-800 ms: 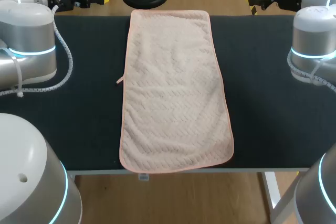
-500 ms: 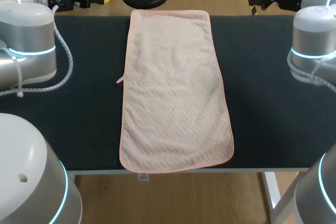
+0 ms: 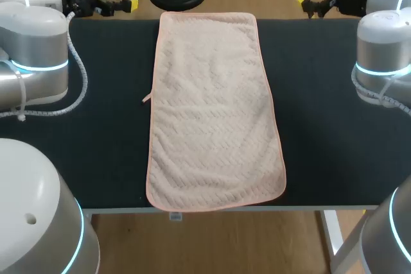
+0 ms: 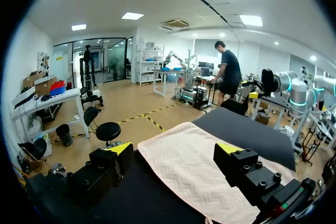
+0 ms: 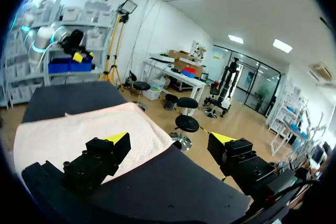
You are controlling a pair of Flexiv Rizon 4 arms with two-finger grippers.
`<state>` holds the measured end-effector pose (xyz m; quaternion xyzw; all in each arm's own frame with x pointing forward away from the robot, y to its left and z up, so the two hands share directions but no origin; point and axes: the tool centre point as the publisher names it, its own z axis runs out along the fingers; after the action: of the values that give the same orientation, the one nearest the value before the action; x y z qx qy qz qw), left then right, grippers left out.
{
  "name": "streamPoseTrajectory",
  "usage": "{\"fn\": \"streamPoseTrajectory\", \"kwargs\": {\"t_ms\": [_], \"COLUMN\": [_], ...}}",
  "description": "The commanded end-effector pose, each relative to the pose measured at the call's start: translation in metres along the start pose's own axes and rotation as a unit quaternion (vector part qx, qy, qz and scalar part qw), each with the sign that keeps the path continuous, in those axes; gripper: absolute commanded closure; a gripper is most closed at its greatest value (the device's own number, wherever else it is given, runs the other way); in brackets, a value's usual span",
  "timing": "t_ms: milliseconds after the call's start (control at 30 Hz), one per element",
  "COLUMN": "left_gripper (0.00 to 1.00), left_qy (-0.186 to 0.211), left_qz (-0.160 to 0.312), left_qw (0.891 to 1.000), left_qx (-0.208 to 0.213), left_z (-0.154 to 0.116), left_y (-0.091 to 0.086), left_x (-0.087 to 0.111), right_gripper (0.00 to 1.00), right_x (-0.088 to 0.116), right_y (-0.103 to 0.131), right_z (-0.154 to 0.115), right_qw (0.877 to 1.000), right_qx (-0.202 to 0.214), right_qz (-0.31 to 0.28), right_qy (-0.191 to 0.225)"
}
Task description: Fold the towel
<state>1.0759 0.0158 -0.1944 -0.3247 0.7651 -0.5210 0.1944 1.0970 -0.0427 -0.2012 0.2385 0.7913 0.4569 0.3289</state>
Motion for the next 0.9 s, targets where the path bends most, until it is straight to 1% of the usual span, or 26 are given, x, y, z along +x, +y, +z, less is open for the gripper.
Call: {"fn": "streamPoseTrajectory", "kwargs": {"t_ms": [33, 67, 100, 167, 200, 233, 767, 833, 867, 900], "left_gripper": [0.0, 0.0, 0.0, 0.0, 0.0, 0.0, 0.0, 0.0, 0.0, 0.0], "left_qy": [0.077, 0.084, 0.093, 0.094, 0.1, 0.1, 0.1, 0.111, 0.116, 0.119], "left_qz": [0.152, 0.175, 0.194, 0.239, 0.25, 0.255, 0.255, 0.272, 0.281, 0.288], "left_qw": [0.972, 0.965, 0.958, 0.941, 0.937, 0.937, 0.937, 0.926, 0.922, 0.915], "left_qx": [-0.159, -0.175, -0.191, -0.219, -0.222, -0.215, -0.215, -0.236, -0.241, -0.256], "left_z": [0.008, 0.008, 0.009, 0.011, 0.011, 0.011, 0.011, 0.017, 0.019, 0.022], "left_y": [0.001, 0.004, 0.007, 0.013, 0.016, 0.017, 0.017, 0.024, 0.027, 0.03], "left_x": [-0.003, -0.001, 0.0, 0.002, 0.003, 0.003, 0.003, 0.005, 0.007, 0.01], "right_gripper": [0.0, 0.0, 0.0, 0.0, 0.0, 0.0, 0.0, 0.0, 0.0, 0.0], "right_x": [0.003, 0.005, 0.007, 0.013, 0.015, 0.016, 0.016, 0.016, 0.021, 0.027], "right_y": [-0.005, -0.008, -0.009, -0.012, -0.013, -0.015, -0.015, -0.015, -0.016, -0.017], "right_z": [0.005, 0.005, 0.005, 0.004, 0.003, 0.004, 0.004, 0.004, 0.007, 0.011], "right_qw": [0.96, 0.951, 0.942, 0.921, 0.917, 0.915, 0.915, 0.915, 0.907, 0.896], "right_qx": [0.114, 0.123, 0.125, 0.131, 0.138, 0.141, 0.141, 0.141, 0.154, 0.177], "right_qz": [-0.234, -0.257, -0.285, -0.326, -0.332, -0.336, -0.336, -0.336, -0.346, -0.358], "right_qy": [0.104, 0.124, 0.128, 0.169, 0.174, 0.172, 0.172, 0.172, 0.185, 0.195]}}
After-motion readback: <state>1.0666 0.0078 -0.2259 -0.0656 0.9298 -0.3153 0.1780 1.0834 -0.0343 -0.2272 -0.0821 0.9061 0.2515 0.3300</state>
